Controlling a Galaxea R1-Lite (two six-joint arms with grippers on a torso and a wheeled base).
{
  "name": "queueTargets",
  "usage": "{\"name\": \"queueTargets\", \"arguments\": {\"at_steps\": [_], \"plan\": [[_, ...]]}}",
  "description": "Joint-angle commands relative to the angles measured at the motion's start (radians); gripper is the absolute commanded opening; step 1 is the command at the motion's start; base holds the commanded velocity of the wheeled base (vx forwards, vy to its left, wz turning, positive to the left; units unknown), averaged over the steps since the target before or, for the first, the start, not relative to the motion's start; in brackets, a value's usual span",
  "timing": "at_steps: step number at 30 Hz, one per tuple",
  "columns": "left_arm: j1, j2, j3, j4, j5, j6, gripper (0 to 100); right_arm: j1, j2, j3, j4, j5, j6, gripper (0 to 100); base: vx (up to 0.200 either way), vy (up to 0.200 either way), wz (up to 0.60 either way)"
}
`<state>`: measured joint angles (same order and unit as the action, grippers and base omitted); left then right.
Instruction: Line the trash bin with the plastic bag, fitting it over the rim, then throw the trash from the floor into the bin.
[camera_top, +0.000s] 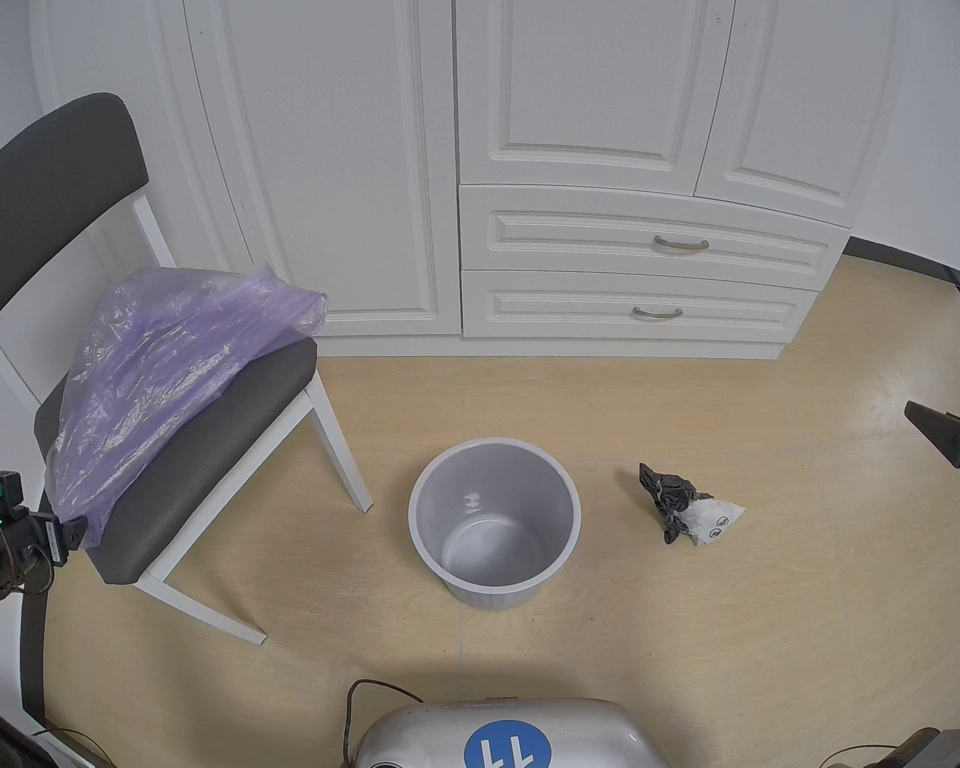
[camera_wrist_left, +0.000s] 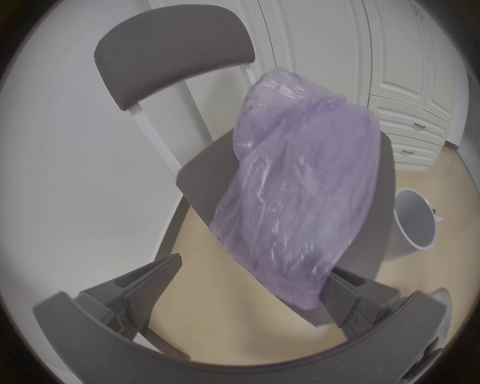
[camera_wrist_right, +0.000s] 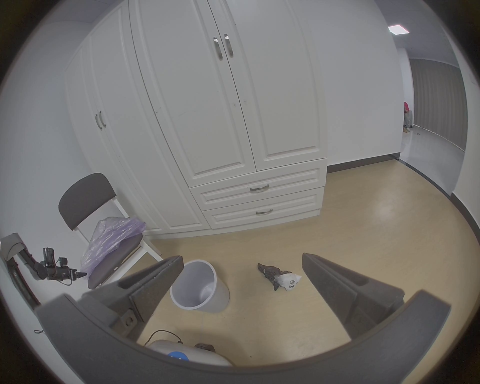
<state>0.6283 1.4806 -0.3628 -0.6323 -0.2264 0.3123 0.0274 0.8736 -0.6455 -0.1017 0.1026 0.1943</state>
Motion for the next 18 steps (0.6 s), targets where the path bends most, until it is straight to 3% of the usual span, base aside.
{"name": "queueTargets", "arguments": {"at_steps": [1, 4, 7, 13, 18], "plan": [[0.011, 0.130, -0.010, -0.102, 0.039, -0.025, 100, -0.003, -0.004, -0.005, -0.001, 0.002, 0.004, 100, 0.000, 0.000, 0.00], [0.054, 0.191, -0.025, -0.262, 0.065, -0.084, 100, -0.003, -0.005, -0.008, -0.003, 0.002, 0.007, 100, 0.000, 0.000, 0.00], [0.111, 0.217, -0.050, -0.320, 0.055, -0.087, 100, -0.003, -0.002, -0.005, -0.018, 0.002, 0.007, 100, 0.000, 0.000, 0.00], [0.188, 0.219, -0.105, -0.311, 0.001, -0.088, 100, 0.006, 0.001, -0.002, -0.026, 0.000, 0.007, 100, 0.000, 0.000, 0.00], [0.197, 0.225, -0.107, -0.300, -0.073, -0.090, 100, 0.008, -0.005, -0.002, -0.026, 0.000, 0.007, 100, 0.000, 0.000, 0.00]]}}
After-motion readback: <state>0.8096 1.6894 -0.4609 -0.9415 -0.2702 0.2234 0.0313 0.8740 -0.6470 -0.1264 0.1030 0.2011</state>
